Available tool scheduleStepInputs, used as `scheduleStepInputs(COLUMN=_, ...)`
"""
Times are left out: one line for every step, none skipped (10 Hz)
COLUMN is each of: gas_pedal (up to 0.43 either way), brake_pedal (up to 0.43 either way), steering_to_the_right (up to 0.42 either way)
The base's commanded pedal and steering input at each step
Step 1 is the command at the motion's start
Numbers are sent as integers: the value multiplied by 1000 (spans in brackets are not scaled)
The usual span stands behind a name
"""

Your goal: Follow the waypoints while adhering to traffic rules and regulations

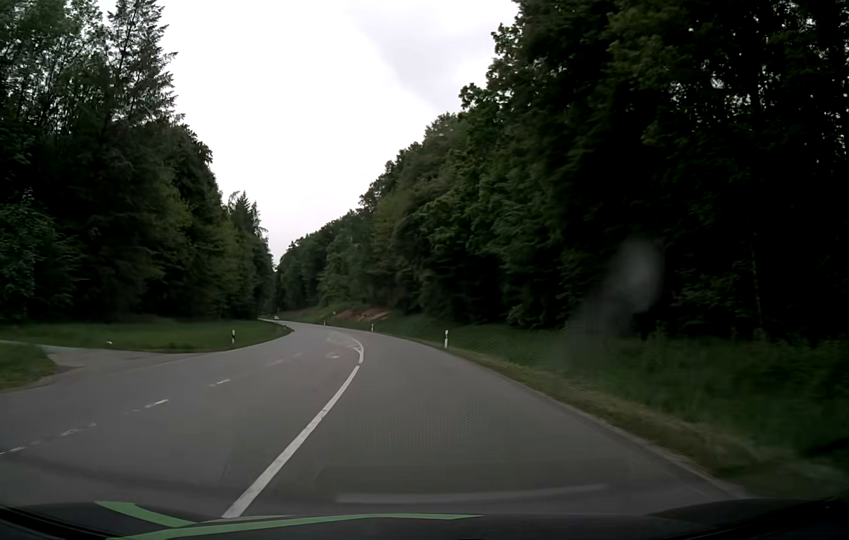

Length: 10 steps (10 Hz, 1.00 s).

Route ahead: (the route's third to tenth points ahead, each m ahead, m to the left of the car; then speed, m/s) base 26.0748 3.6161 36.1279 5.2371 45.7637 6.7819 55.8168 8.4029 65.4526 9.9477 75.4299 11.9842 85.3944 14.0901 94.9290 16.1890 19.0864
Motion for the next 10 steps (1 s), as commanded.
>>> scheduleStepInputs(gas_pedal=130, brake_pedal=0, steering_to_the_right=-16)
scheduleStepInputs(gas_pedal=130, brake_pedal=0, steering_to_the_right=-16)
scheduleStepInputs(gas_pedal=130, brake_pedal=0, steering_to_the_right=-16)
scheduleStepInputs(gas_pedal=130, brake_pedal=0, steering_to_the_right=-16)
scheduleStepInputs(gas_pedal=130, brake_pedal=0, steering_to_the_right=-16)
scheduleStepInputs(gas_pedal=130, brake_pedal=0, steering_to_the_right=-16)
scheduleStepInputs(gas_pedal=130, brake_pedal=0, steering_to_the_right=-16)
scheduleStepInputs(gas_pedal=130, brake_pedal=0, steering_to_the_right=-16)
scheduleStepInputs(gas_pedal=130, brake_pedal=0, steering_to_the_right=-16)
scheduleStepInputs(gas_pedal=130, brake_pedal=0, steering_to_the_right=-16)
